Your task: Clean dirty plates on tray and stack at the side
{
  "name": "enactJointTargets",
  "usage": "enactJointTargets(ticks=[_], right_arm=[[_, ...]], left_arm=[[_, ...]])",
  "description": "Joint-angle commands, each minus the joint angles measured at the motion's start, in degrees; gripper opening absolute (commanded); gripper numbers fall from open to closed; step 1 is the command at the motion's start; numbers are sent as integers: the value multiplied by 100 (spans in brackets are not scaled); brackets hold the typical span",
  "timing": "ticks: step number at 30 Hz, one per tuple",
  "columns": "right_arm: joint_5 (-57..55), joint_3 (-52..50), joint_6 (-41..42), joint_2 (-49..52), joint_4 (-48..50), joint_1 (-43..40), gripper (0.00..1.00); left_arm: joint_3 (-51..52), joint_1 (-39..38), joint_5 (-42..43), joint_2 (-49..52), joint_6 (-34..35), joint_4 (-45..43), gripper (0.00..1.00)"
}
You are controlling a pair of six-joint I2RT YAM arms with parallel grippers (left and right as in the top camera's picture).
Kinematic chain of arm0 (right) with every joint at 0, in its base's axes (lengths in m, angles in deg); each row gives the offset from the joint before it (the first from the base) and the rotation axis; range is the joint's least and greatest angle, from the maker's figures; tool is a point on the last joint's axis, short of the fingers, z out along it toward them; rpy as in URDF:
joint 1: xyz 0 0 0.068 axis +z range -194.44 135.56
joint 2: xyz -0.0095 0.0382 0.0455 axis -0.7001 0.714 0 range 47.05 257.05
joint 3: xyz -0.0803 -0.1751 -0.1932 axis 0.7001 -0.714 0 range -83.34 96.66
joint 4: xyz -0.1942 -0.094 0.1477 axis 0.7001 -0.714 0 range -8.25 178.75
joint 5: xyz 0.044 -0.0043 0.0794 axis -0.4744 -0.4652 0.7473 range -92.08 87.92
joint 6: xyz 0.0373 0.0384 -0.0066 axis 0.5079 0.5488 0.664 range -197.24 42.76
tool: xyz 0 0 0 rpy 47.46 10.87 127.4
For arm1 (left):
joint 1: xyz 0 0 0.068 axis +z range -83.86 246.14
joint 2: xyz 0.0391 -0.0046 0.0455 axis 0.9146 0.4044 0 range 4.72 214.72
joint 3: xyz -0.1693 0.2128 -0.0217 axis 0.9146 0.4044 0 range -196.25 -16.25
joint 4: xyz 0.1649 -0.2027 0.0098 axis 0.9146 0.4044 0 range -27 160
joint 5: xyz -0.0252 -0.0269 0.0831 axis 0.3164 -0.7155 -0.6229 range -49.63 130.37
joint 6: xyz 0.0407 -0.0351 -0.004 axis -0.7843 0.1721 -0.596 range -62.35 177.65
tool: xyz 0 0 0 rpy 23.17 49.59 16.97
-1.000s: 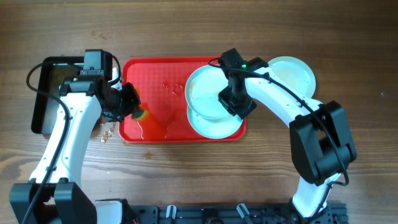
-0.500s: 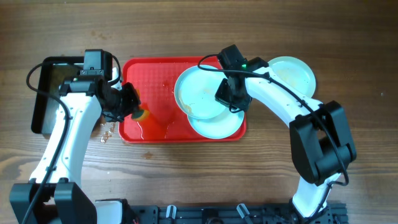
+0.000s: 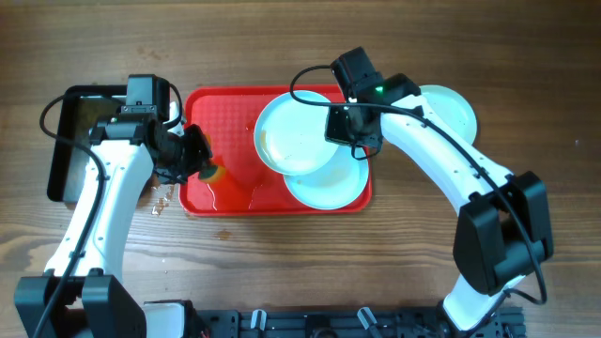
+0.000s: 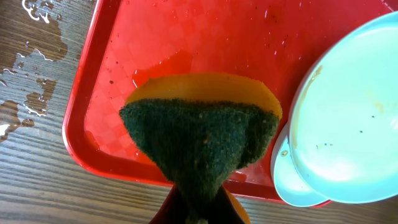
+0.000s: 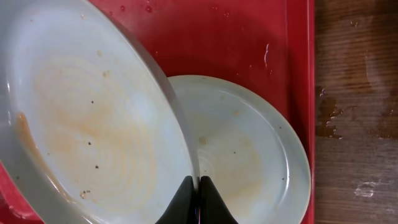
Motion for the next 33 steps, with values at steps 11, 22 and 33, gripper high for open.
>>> enactJointTargets(ticks=[11, 22, 33], right_arm=[[109, 595, -817, -197, -258, 52, 4], [-855, 1158, -1126, -197, -619, 675, 4], [-1832, 1158, -1696, -197, -702, 1139, 4]], left_arm=[[-87, 0, 90, -72, -31, -39, 4], [-87, 0, 90, -72, -31, -61, 4], [-87, 0, 90, -72, -31, -63, 4]])
